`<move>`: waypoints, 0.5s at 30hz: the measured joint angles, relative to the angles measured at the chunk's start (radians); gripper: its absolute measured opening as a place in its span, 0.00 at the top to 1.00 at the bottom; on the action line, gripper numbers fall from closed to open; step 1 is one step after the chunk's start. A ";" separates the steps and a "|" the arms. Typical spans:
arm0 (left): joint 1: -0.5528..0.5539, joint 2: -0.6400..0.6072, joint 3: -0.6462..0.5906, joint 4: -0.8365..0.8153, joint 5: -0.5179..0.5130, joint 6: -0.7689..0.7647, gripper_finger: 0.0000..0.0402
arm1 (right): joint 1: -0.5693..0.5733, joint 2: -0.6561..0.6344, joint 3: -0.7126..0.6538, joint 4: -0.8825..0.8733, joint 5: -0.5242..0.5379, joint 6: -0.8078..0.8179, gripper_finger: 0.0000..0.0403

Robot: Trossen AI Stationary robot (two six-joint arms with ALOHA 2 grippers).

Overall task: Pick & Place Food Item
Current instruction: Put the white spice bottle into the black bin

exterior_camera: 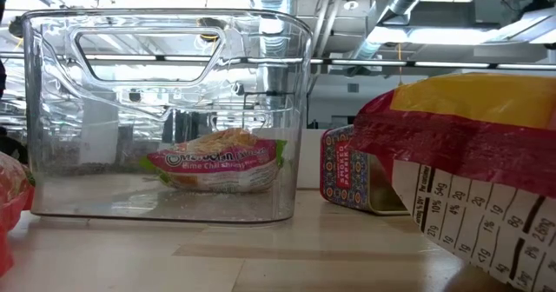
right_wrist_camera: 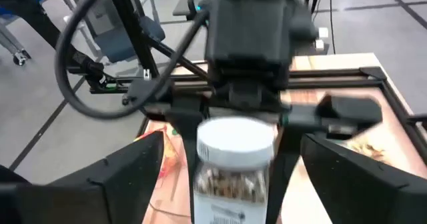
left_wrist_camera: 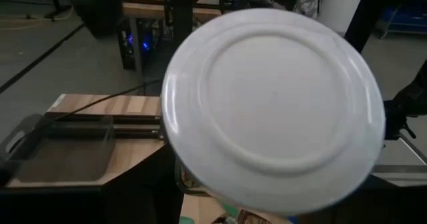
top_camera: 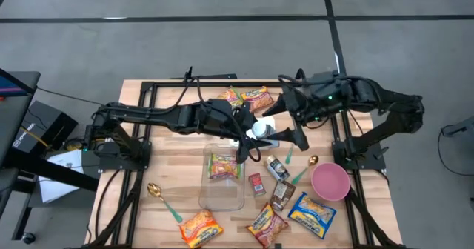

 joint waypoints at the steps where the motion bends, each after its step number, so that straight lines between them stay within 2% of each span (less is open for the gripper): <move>1: -0.002 0.000 0.000 -0.004 -0.003 -0.002 0.51 | 0.000 0.010 0.018 -0.013 0.005 -0.006 0.13; 6: -0.003 0.000 0.000 -0.008 -0.008 -0.020 0.51 | 0.001 0.051 0.066 -0.078 0.018 -0.017 0.13; 15: -0.003 0.000 0.000 -0.009 -0.014 -0.027 0.51 | 0.007 0.101 0.066 -0.072 0.020 -0.012 0.16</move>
